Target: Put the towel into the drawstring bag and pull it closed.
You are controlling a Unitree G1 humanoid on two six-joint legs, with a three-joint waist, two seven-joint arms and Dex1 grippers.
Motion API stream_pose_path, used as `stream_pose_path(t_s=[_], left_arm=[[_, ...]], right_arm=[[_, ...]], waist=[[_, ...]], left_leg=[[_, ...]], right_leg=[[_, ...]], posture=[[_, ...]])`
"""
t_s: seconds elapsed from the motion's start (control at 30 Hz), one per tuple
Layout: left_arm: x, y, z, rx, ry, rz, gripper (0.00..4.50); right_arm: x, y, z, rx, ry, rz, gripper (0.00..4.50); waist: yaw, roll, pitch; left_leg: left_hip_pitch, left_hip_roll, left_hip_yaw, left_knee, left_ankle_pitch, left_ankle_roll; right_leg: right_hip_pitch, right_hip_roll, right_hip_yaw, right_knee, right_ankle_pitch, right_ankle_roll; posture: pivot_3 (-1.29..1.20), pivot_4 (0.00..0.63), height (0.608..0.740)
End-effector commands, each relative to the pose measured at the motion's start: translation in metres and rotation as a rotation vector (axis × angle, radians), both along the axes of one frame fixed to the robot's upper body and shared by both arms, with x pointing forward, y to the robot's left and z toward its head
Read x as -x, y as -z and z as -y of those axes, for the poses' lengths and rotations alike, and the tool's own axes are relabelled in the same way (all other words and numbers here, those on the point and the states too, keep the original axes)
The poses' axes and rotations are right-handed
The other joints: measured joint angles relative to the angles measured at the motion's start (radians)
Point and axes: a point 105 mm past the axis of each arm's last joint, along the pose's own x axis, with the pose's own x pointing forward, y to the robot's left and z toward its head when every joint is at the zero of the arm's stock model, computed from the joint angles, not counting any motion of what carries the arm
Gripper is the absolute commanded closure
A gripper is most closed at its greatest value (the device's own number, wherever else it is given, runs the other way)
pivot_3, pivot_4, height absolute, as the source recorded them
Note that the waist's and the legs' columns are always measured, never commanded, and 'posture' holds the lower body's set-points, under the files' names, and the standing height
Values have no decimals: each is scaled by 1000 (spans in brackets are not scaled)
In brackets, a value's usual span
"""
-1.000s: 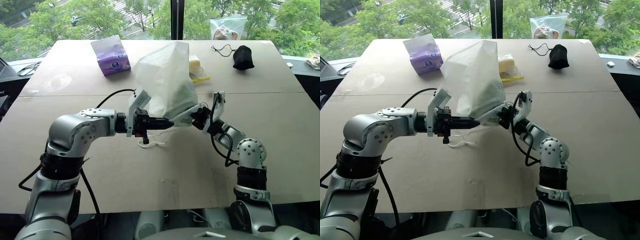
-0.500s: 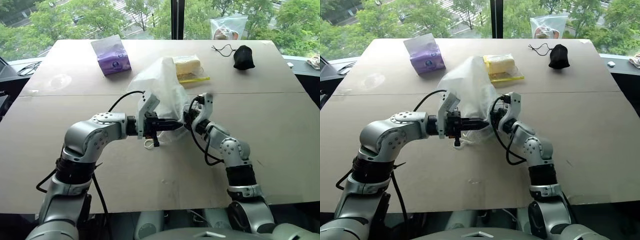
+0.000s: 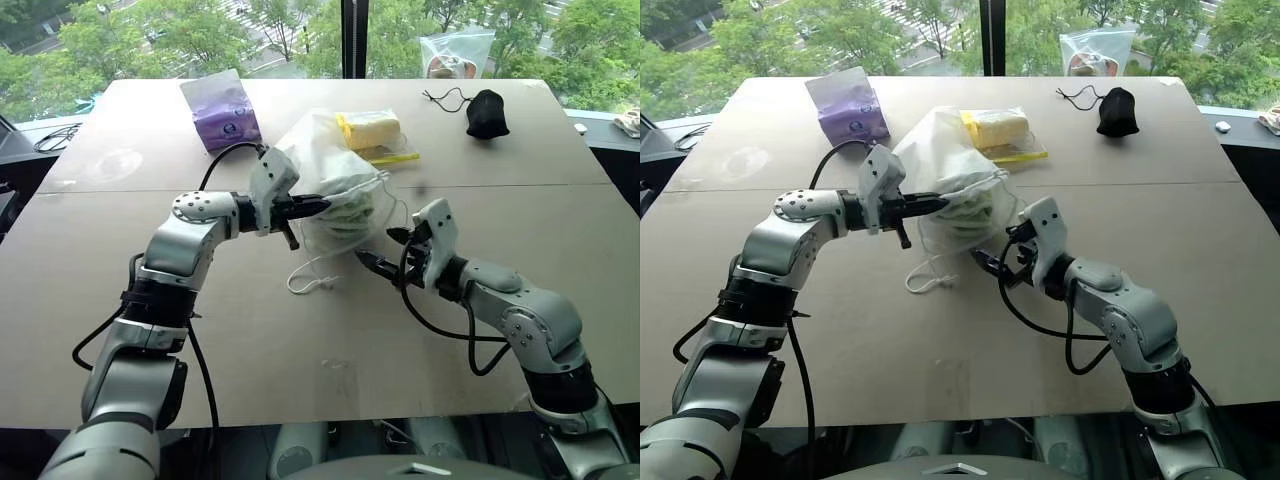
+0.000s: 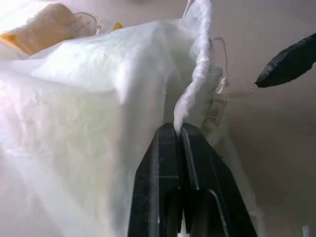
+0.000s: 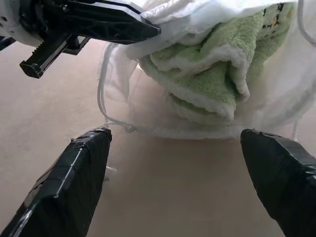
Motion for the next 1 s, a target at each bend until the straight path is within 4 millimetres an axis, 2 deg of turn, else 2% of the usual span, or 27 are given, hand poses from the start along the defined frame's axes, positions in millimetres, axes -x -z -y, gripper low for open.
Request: stream_pose_path(t_s=[0.03,0.1,0.2,0.27,0.37,0.4,0.43,0.5,0.67,0.7,0.83,0.87,0.9,0.93,1.0], left_arm=[[-5,-26,-14,-12,-26,107,4500],[-7,-30,-17,-18,-40,126,4500],[-7,-30,-17,-29,-49,145,4500],[-5,-29,-16,-56,-46,162,4500],[0,-29,-13,-97,-33,202,4500],[3,-31,-13,-96,-37,214,4500],[6,-31,-14,-96,-39,219,4500],[10,-30,-16,-97,-50,221,4500],[18,-38,-16,-13,-68,202,4500],[21,-39,-17,21,-60,154,4500],[38,-51,-31,195,-46,-46,3498],[35,-55,-41,242,-104,-63,2951],[34,-57,-53,291,-154,-102,2614],[41,-55,-63,311,-160,-146,2396],[57,-41,-75,283,-160,-209,1637]], right_arm=[[-20,-10,21,89,150,128,66],[-35,-2,25,106,191,113,66],[-62,9,21,84,224,71,66],[-78,20,23,136,259,73,66],[-92,22,31,168,303,105,889],[-93,19,34,164,319,125,1480],[-94,16,37,164,337,144,1561],[-94,14,40,168,350,162,2002],[-84,7,29,104,305,166,4461],[-82,6,28,100,298,167,4487],[-73,4,22,90,268,165,4500],[-70,3,20,87,256,168,4500],[-68,3,18,87,243,170,4500],[-65,3,16,87,234,171,4500],[-61,3,13,85,229,169,4500]], waist=[[1,0,0],[-1,0,0],[-1,0,0],[-3,0,0],[5,0,0],[4,0,0],[2,0,0],[0,0,0],[-2,0,0],[-2,0,0],[-2,0,0],[-3,0,0],[-2,0,0],[-5,0,0],[-12,0,0]], left_leg=[[0,0,0,0,0,0],[0,0,0,1,0,0],[0,0,1,2,0,0],[0,0,1,1,0,0],[0,0,2,2,0,0],[-1,0,3,3,0,0],[-2,0,3,3,0,0],[-2,0,3,3,0,0],[0,0,3,3,0,0],[0,0,3,3,0,0],[0,0,2,3,0,0],[0,0,2,4,0,0],[0,0,2,4,0,0],[0,0,2,4,0,0],[0,0,2,3,0,0]], right_leg=[[0,0,0,0,0,0],[0,0,0,0,0,0],[0,0,0,1,0,1],[0,0,0,1,0,0],[0,1,0,1,0,0],[0,0,0,1,0,0],[0,0,0,0,0,0],[0,0,1,0,0,0],[0,1,1,2,0,0],[0,1,1,2,0,0],[0,1,1,2,0,1],[0,1,1,2,0,1],[0,0,1,2,0,1],[1,1,1,2,0,1],[0,1,1,2,0,1]], posture=[[0,150,740],[0,150,740],[0,150,740],[0,150,740],[0,150,740],[0,150,740],[0,150,740],[0,150,740],[0,150,740],[0,150,740],[0,150,740],[0,150,740],[0,150,740],[0,150,740],[0,150,740]])
